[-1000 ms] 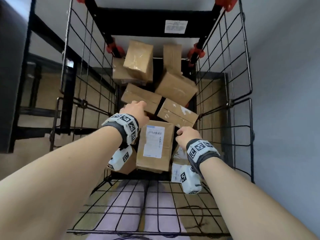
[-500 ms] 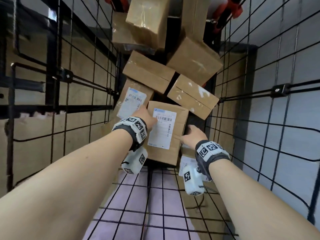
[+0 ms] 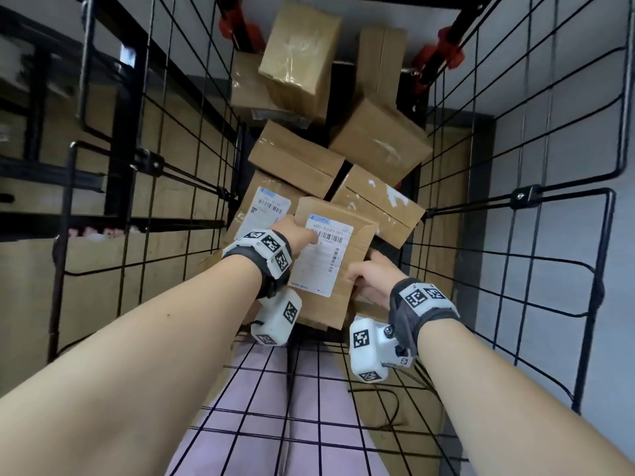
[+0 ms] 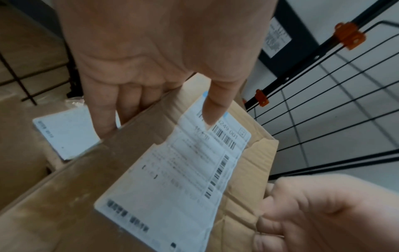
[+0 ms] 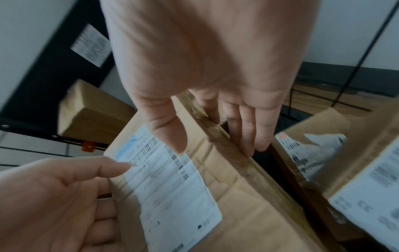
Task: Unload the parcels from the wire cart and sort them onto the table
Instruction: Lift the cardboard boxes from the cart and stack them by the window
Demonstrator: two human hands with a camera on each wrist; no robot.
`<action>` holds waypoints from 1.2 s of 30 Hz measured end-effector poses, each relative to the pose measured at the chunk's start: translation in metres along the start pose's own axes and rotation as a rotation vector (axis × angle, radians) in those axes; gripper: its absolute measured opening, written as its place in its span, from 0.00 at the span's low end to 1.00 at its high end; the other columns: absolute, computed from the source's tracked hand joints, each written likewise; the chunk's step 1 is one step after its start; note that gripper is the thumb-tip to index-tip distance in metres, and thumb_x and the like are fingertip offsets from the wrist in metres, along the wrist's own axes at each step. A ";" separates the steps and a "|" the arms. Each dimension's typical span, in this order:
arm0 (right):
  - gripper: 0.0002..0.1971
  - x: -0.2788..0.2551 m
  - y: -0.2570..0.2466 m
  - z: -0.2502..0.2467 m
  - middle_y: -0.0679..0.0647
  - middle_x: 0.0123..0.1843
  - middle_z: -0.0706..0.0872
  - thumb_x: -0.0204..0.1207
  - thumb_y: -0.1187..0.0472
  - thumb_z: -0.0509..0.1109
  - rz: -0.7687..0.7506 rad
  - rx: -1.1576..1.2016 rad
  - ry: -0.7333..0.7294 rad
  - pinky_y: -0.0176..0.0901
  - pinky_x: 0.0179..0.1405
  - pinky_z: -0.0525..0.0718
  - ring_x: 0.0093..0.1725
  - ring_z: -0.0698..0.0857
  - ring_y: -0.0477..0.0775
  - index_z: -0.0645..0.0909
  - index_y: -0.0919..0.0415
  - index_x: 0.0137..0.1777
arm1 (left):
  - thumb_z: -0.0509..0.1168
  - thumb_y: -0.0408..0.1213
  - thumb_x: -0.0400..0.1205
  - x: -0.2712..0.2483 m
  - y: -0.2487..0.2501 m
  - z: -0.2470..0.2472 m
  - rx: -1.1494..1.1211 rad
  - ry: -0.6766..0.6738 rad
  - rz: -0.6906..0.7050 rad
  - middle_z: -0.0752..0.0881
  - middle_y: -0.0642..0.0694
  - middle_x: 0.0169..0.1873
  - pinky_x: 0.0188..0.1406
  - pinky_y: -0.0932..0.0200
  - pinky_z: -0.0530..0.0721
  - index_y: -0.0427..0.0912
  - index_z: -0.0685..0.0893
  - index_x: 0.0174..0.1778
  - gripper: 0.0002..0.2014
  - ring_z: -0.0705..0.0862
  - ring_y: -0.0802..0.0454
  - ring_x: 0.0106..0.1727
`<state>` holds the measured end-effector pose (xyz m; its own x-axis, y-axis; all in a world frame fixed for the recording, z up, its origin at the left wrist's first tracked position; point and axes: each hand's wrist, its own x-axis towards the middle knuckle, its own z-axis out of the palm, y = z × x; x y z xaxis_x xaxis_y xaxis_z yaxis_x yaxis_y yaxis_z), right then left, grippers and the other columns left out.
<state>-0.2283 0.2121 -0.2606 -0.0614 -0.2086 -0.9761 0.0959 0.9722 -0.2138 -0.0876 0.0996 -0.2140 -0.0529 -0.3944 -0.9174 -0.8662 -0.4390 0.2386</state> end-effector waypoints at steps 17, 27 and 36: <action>0.26 -0.216 -0.093 0.000 0.54 0.53 0.89 0.68 0.70 0.66 -0.573 0.046 0.255 0.44 0.44 0.84 0.52 0.87 0.55 0.76 0.51 0.66 | 0.65 0.39 0.78 -0.184 0.042 -0.095 -0.119 0.318 0.420 0.83 0.47 0.53 0.50 0.56 0.79 0.44 0.75 0.64 0.18 0.83 0.46 0.53; 0.13 -0.359 -0.093 0.088 0.50 0.56 0.85 0.69 0.57 0.68 -0.917 -0.038 0.517 0.47 0.57 0.80 0.56 0.81 0.53 0.83 0.57 0.53 | 0.63 0.35 0.76 -0.317 -0.029 -0.155 -0.234 0.554 0.746 0.84 0.49 0.52 0.55 0.54 0.82 0.47 0.76 0.63 0.18 0.83 0.48 0.53; 0.07 -0.462 -0.075 0.207 0.42 0.38 0.84 0.73 0.56 0.65 -1.158 0.065 0.562 0.38 0.40 0.74 0.40 0.79 0.48 0.86 0.53 0.42 | 0.62 0.39 0.79 -0.426 -0.130 -0.212 -0.299 0.771 0.873 0.81 0.52 0.58 0.60 0.56 0.76 0.46 0.73 0.72 0.23 0.80 0.47 0.62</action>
<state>-0.0013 0.2134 0.1980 -0.5474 -0.8335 -0.0745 -0.2466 0.2458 -0.9374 0.1526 0.1537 0.2132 -0.1647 -0.9863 -0.0024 -0.5313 0.0866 0.8427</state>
